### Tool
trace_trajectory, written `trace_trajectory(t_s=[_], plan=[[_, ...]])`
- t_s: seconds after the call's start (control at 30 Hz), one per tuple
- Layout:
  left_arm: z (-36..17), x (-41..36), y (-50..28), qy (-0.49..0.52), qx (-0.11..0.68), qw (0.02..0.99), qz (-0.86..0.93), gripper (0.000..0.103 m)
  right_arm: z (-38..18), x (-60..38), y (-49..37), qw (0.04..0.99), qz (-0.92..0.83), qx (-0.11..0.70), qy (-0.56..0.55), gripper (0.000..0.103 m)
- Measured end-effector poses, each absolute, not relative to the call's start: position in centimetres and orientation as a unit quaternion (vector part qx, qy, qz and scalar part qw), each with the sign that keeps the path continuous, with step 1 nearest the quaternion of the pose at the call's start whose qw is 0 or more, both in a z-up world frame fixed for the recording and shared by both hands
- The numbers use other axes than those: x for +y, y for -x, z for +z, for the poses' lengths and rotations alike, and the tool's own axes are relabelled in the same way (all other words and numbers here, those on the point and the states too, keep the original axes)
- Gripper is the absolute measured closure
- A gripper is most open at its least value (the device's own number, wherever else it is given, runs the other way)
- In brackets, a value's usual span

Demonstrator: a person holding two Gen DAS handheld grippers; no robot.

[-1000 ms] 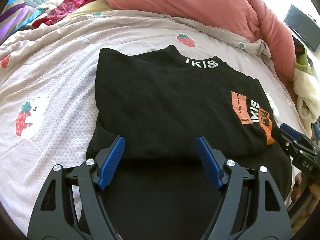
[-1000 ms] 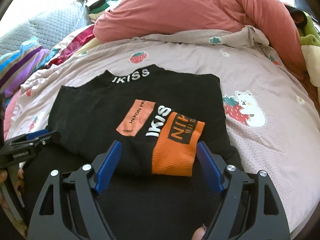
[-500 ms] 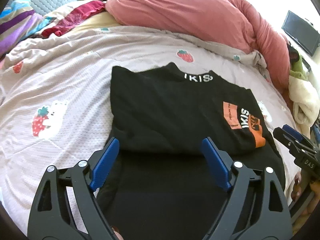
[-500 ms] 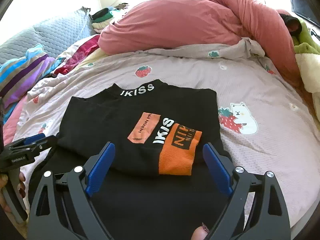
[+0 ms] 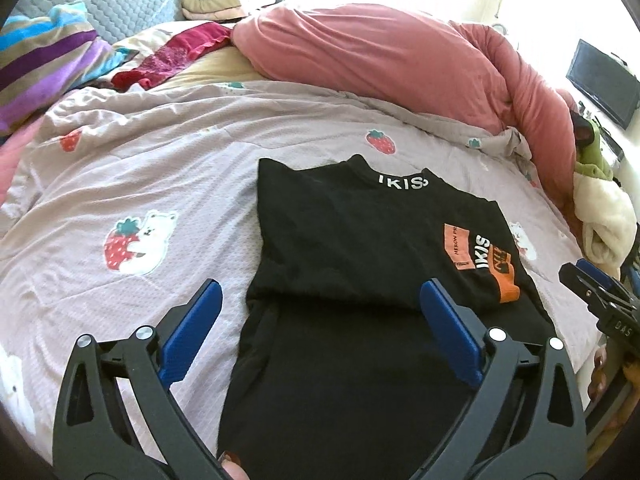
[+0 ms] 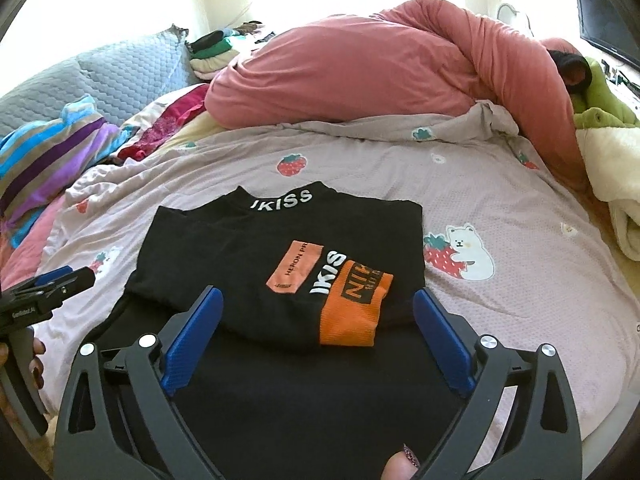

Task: Fold small clothes
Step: 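Move both open tools down to the sweatshirt hem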

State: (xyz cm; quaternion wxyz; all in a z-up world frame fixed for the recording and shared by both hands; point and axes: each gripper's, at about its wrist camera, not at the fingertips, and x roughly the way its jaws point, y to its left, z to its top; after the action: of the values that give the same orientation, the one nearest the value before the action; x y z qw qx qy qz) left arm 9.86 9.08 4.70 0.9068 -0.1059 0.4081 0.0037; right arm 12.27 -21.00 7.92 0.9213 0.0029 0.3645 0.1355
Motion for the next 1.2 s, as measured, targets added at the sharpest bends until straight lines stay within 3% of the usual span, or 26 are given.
trace_trajectory(t_s=[1.0,1.2], plan=[[2.1,12.5,0.7,0.136,0.431,0.891,0.040,0.010,5.4,-24.3,-6.5,0.913,0.132,0.387,0.009,0.007],[1.2,11.8,2.2,0.140,0.443,0.885,0.025,0.022,4.4,-25.0,-5.7,0.909,0.131,0.397,0.008,0.008]])
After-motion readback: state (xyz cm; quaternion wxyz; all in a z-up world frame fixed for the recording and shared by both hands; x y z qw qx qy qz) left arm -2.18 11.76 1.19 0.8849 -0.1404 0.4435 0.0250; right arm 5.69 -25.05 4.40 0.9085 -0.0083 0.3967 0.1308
